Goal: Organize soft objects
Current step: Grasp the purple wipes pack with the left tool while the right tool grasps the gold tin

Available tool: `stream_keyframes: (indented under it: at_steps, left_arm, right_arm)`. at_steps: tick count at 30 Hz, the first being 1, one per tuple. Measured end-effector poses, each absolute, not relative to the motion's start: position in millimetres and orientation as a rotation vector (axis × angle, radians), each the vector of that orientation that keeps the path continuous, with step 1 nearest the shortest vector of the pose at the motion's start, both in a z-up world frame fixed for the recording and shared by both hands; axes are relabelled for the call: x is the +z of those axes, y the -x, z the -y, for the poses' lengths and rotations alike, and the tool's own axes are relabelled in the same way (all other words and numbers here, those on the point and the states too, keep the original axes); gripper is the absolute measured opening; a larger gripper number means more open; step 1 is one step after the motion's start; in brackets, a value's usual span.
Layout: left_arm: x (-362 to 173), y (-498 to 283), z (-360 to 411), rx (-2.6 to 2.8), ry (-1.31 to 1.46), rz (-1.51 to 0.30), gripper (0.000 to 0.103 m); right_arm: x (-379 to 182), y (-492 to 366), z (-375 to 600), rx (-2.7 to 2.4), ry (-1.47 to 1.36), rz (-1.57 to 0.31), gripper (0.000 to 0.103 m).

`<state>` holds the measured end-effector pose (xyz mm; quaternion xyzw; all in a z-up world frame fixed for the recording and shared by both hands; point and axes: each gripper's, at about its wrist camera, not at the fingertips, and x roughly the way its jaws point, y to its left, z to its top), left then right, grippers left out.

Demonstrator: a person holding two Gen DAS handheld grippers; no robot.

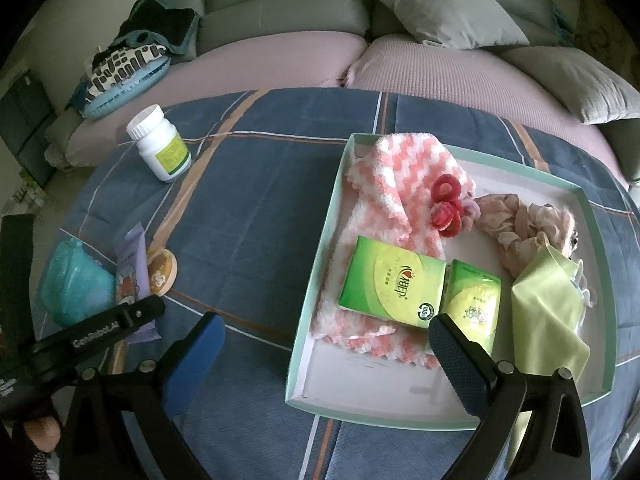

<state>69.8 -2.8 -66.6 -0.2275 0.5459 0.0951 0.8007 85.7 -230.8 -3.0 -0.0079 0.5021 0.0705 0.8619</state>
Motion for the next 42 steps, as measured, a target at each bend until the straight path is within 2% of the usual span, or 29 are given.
stream_keyframes:
  at_steps: [15,35,42]
  left_arm:
    - [-48.2,-68.9,13.9,0.146,0.479,-1.124,0.057]
    - [3.2,-73.6,35.0,0.022,0.389,-0.978,0.057]
    - [21.7,-83.1,19.6,0.042,0.371,-0.922,0.057]
  right_arm:
    - [-2.6,-85.4,232.9,0.14,0.011,-1.048,0.103]
    - [5.7,-87.1,226.9,0.16,-0.021,-0.989,0.103]
    - [6.3,-91.4,207.2,0.215,-0.026,-0.962,0.103]
